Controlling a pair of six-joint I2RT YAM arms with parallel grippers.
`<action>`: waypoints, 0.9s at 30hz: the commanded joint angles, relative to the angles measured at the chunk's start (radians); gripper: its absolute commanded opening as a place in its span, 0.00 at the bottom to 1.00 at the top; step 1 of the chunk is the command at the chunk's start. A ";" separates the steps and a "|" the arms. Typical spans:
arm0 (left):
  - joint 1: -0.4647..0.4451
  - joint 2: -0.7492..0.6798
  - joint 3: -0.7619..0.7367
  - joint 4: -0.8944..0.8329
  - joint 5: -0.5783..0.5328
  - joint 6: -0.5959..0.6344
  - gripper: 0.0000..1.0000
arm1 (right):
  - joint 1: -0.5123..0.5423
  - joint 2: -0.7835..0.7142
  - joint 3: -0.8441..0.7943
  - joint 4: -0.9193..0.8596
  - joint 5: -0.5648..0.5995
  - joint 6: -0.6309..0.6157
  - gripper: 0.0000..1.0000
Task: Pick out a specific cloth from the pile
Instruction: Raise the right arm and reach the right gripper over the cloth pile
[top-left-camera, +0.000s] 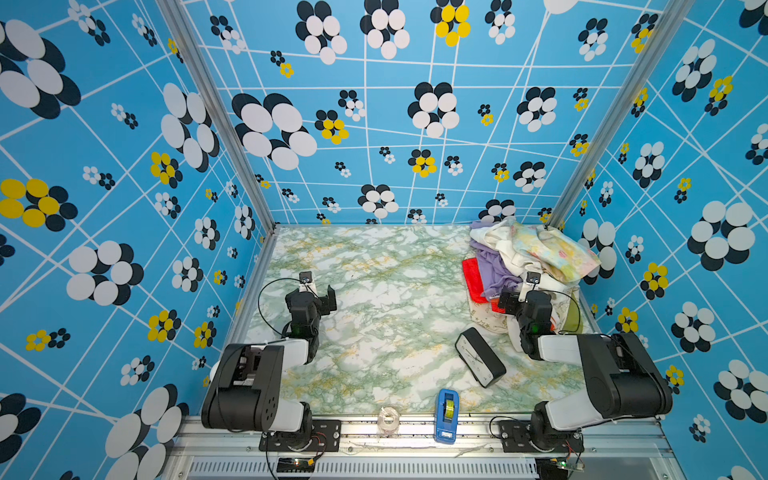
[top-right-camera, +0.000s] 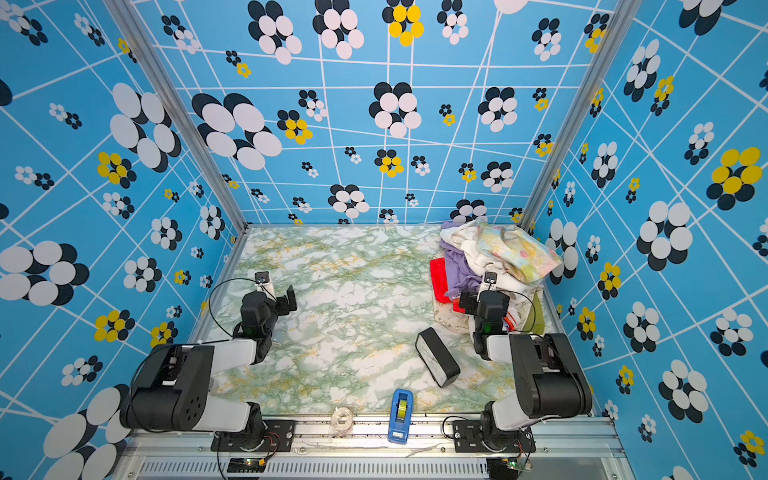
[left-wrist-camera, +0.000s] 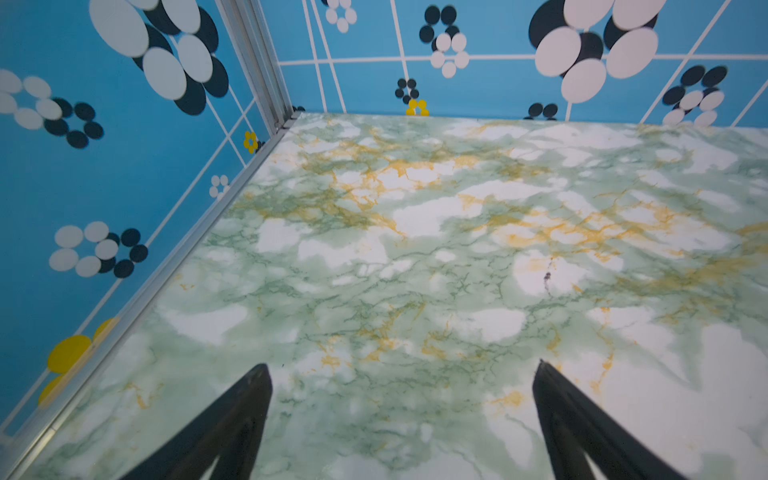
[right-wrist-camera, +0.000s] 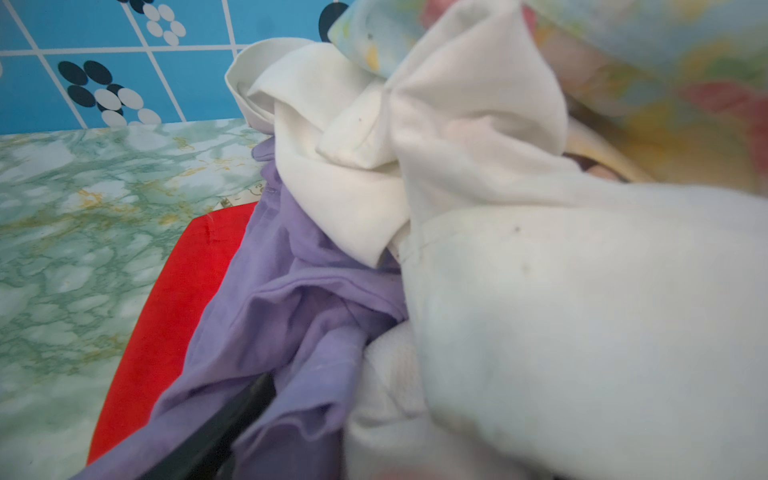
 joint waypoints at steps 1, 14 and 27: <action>-0.027 -0.138 0.072 -0.206 -0.040 -0.011 0.99 | 0.005 -0.135 0.067 -0.222 0.052 0.036 0.99; -0.200 -0.459 0.330 -0.880 -0.054 -0.091 0.98 | 0.129 -0.536 0.326 -0.990 0.147 0.131 0.99; -0.347 -0.347 0.540 -1.253 -0.057 -0.227 0.96 | 0.198 -0.216 0.809 -1.545 0.056 0.182 0.86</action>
